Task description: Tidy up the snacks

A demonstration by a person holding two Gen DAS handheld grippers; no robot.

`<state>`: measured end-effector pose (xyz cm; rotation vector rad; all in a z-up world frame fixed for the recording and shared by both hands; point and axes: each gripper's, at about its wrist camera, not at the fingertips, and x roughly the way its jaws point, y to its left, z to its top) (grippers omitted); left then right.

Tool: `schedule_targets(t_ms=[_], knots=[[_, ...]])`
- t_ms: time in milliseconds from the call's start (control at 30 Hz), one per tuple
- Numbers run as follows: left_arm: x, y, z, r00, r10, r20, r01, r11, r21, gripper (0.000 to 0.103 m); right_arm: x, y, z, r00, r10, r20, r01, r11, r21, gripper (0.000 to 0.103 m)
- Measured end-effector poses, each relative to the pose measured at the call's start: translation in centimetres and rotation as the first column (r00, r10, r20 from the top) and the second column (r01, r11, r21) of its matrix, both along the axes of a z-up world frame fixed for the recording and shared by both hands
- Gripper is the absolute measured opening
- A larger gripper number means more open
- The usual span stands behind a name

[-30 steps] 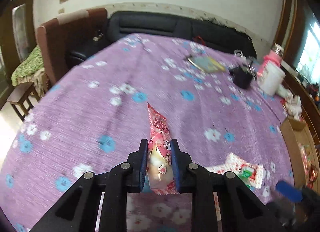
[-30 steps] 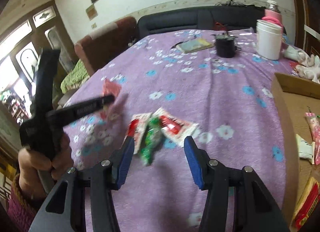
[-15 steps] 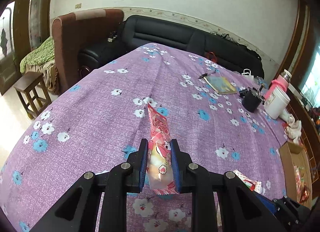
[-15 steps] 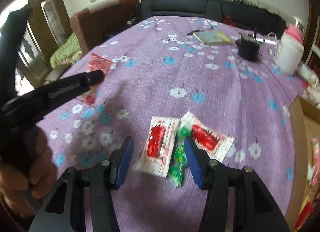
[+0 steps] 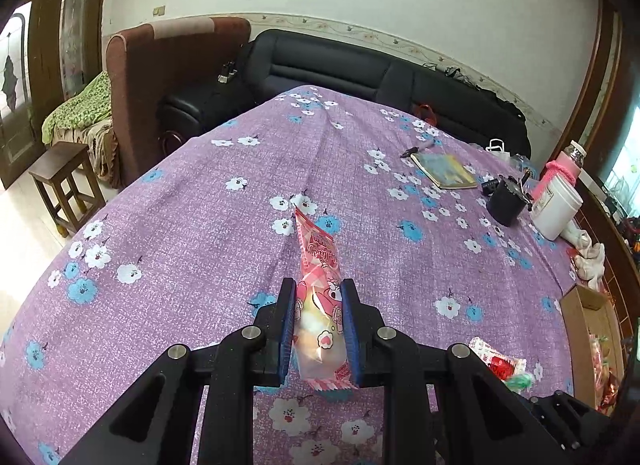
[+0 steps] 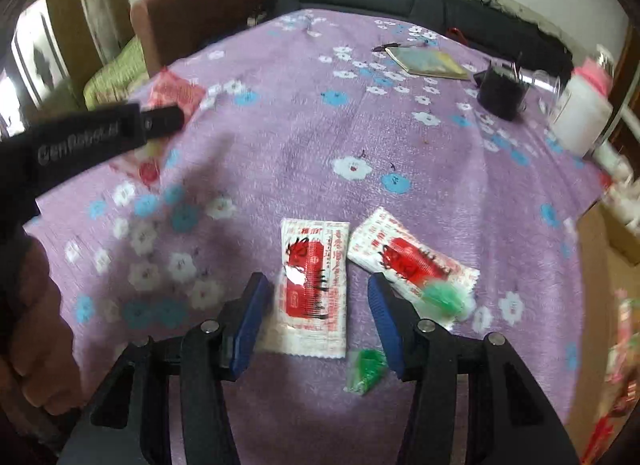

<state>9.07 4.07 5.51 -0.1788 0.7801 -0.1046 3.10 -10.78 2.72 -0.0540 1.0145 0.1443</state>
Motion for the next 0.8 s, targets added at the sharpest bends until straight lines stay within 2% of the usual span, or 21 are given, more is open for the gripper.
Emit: schedule_targets(t_ms=[100,133,167,367,567,667,800], knots=[[0.0,-0.3,-0.1,1.000,-0.008,0.002,0.008,1.000,0.010,0.023,-0.2,0.1,-0.1,1.000,0.008,0.027,-0.008,1.000,-0.011,0.046],[-0.1,-0.4,-0.1,1.000,-0.009,0.003,0.009,1.000,0.013,0.023,-0.4,0.3,-0.1,0.999,0.018,0.034,-0.018,1.000,-0.012,0.037],[-0.1,-0.5,-0.1,1.000,-0.010,0.005,0.010,1.000,0.018,0.023,-0.5,0.4,0.0,0.999,0.027,0.041,-0.027,1.000,-0.014,0.032],[-0.4,-0.7,0.1,1.000,-0.016,0.019,0.015,1.000,0.019,0.023,-1.6,-0.8,0.4,0.999,0.015,0.050,-0.018,0.998,0.063,0.029],[-1.4,-2.1,0.6,0.996,-0.067,0.062,0.065,0.997,0.032,0.023,-4.5,-3.8,3.5,0.992,-0.014,0.128,-0.007,0.987,0.161,0.029],[-2.3,-3.1,1.2,0.990,-0.106,0.097,0.104,0.994,0.028,0.023,-5.7,-6.3,4.9,0.981,-0.064,0.182,0.028,0.981,0.194,0.029],[-3.6,-4.8,1.7,0.979,-0.142,0.146,0.136,0.989,0.051,0.022,-6.5,-10.2,5.5,0.947,-0.181,0.266,0.115,0.962,0.247,0.029]])
